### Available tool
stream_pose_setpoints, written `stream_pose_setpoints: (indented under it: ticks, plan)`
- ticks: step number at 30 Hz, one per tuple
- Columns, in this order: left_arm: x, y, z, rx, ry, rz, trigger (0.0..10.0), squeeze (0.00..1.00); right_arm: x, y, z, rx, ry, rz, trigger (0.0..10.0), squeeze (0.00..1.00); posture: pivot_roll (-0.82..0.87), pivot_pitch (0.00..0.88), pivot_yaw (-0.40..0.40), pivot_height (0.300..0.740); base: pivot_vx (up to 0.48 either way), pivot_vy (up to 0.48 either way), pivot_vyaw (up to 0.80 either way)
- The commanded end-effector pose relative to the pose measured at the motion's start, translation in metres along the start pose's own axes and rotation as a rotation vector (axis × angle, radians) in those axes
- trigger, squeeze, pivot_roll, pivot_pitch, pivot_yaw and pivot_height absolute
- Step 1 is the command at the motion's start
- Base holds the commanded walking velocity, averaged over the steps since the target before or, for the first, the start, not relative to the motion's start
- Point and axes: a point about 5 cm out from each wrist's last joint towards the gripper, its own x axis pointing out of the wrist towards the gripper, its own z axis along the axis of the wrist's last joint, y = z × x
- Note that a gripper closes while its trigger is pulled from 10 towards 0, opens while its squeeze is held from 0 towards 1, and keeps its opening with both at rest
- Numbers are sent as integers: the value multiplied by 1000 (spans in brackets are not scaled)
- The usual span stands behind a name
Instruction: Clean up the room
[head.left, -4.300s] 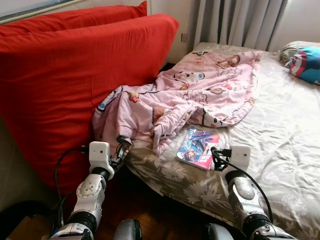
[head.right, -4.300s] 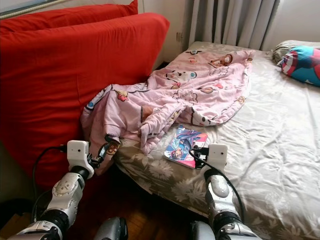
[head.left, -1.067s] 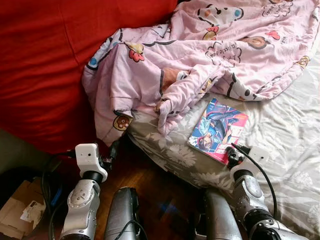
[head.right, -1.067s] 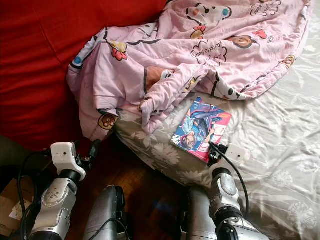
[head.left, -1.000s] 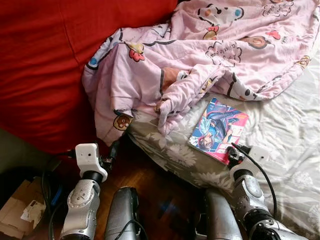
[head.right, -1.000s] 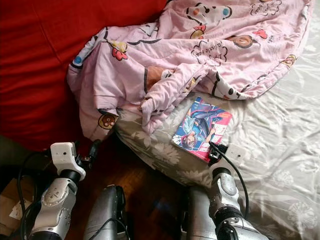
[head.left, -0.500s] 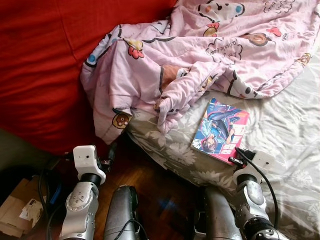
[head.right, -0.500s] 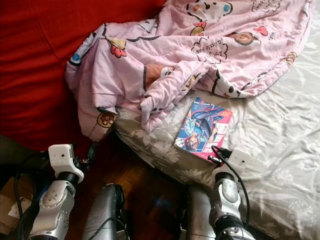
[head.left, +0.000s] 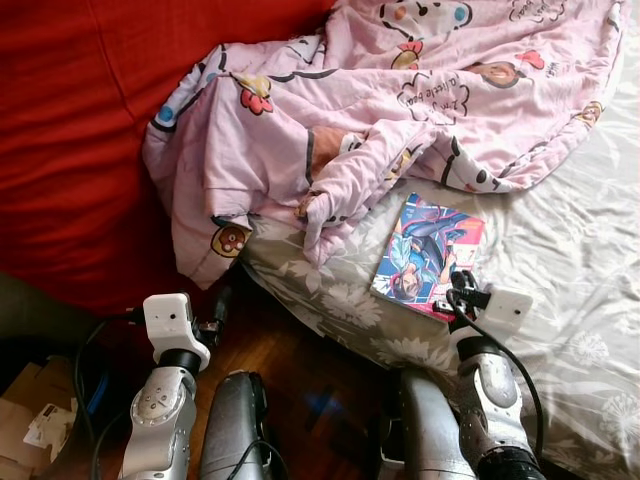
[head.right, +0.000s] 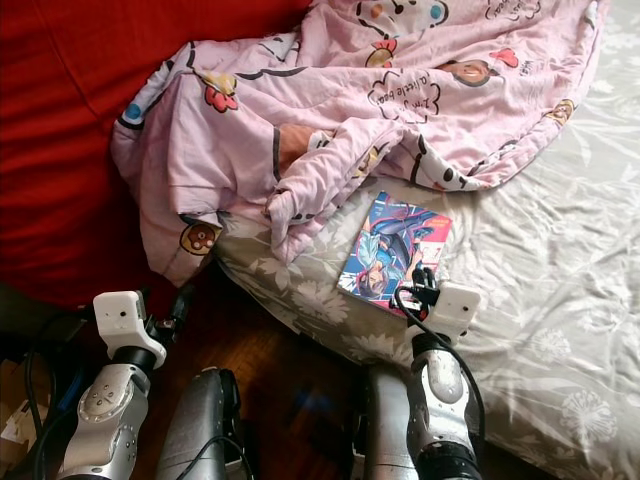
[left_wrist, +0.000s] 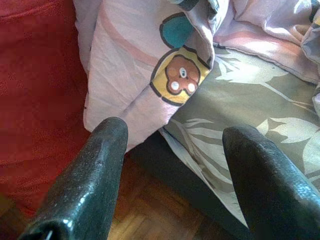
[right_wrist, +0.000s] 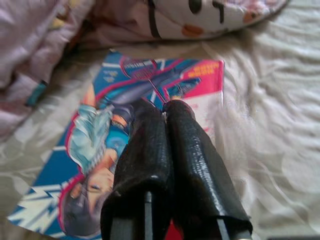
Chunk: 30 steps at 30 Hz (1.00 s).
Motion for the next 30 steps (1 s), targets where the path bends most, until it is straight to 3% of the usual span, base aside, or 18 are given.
stream_pose_setpoints:
  ticks: [1, 6, 7, 15, 25, 30]
  plan:
    - [-7, 3, -10, 0, 42, 16, 10000, 0, -6, -2, -3, 1, 16, -13, 0, 0, 46, 323, -19, 595, 0, 0, 0]
    - [-8, 3, -11, -3, 44, 16, 10000, 0, -7, 6, 7, -38, -10, 42, 157, 0, 45, 302, -21, 595, 0, 0, 0]
    - [-8, 3, -12, -5, 44, 15, 10000, 0, -8, 6, 7, -52, -4, 52, 10000, 0, 44, 290, -21, 595, 0, 0, 0]
    - [-9, 2, -15, -13, 50, 20, 10000, 0, -21, -2, -2, -87, 60, 56, 10000, 0, 42, 242, -25, 620, 0, 0, 0]
    - [-6, 4, -21, -11, 69, 26, 10000, 0, -21, -5, -13, -105, 120, 63, 10000, 0, 45, 202, -21, 660, 0, 0, 0]
    - [-1, 14, -31, 12, 120, 35, 10000, 0, -18, -7, -23, -112, 172, 43, 10000, 0, 53, 159, -13, 700, 0, 0, 0]
